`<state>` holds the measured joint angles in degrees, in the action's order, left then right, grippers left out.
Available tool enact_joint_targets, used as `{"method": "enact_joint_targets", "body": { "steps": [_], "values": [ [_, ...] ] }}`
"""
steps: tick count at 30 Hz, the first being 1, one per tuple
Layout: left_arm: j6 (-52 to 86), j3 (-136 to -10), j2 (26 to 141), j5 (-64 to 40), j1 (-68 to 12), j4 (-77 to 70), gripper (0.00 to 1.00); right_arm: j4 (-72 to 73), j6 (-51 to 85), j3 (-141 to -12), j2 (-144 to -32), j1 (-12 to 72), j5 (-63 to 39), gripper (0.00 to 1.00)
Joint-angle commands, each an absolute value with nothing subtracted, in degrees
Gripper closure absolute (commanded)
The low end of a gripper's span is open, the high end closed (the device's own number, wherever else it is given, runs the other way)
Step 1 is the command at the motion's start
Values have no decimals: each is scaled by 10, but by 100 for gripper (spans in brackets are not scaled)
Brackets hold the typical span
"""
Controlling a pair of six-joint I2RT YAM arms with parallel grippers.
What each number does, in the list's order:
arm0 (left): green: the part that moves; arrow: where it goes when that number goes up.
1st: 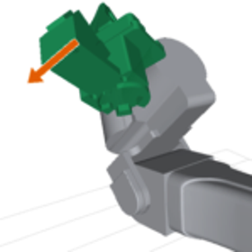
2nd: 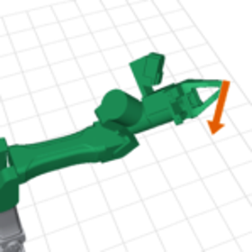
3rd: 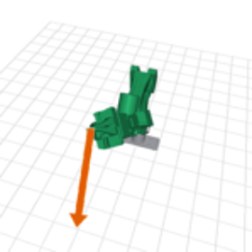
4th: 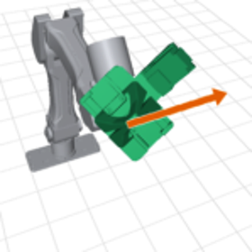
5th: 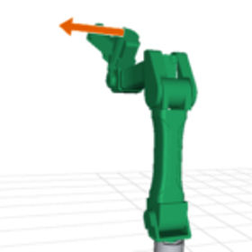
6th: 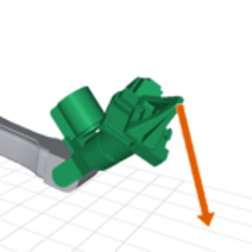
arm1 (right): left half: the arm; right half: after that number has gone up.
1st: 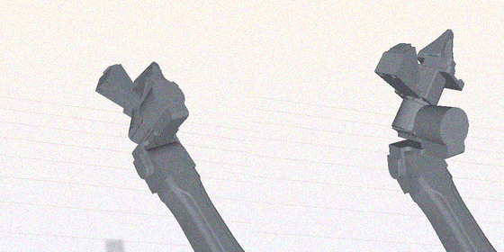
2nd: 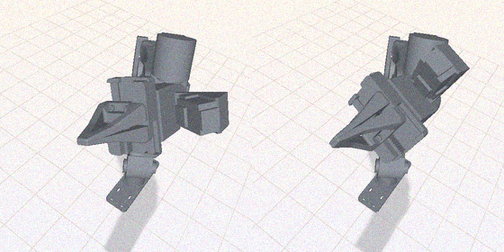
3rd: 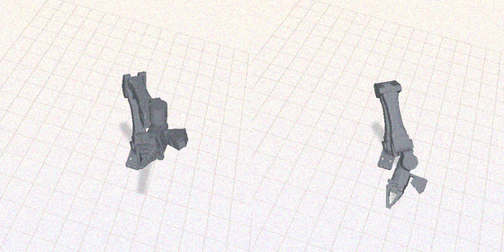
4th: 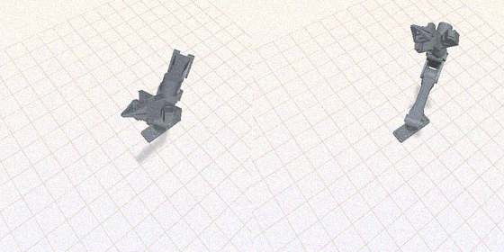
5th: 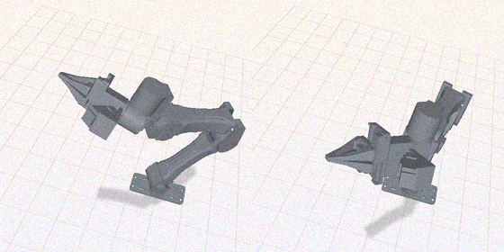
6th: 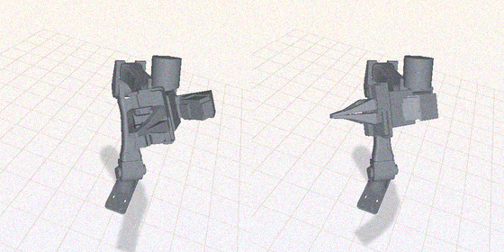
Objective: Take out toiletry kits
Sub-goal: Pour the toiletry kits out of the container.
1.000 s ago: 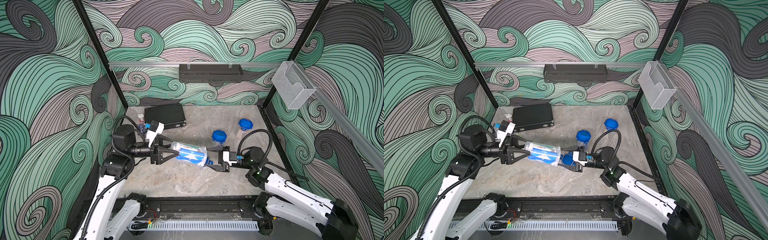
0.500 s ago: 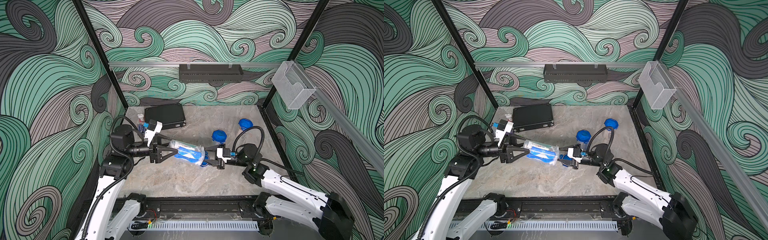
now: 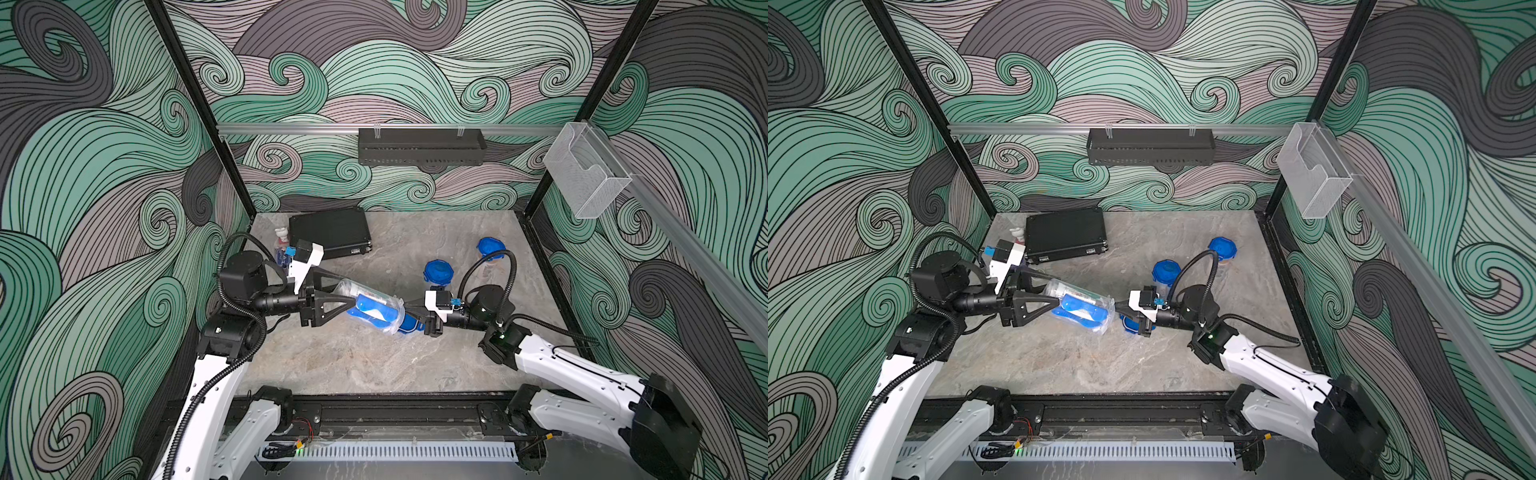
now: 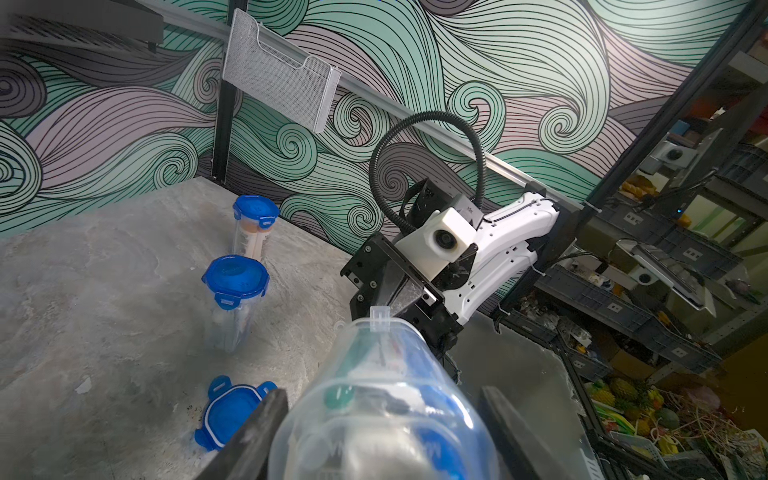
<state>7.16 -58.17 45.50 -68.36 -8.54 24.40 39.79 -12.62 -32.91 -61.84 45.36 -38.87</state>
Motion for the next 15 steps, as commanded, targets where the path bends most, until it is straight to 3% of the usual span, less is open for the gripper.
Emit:
{"method": "enact_joint_targets", "body": {
  "steps": [1, 15],
  "values": [
    [70, -596, 449, -683, -88, 242, 97, 446, -136, -342, -632, 461, -379, 100],
    [59, -634, 421, -550, -20, 308, 100, 493, -122, -347, -801, 450, -369, 100]
  ]
}}
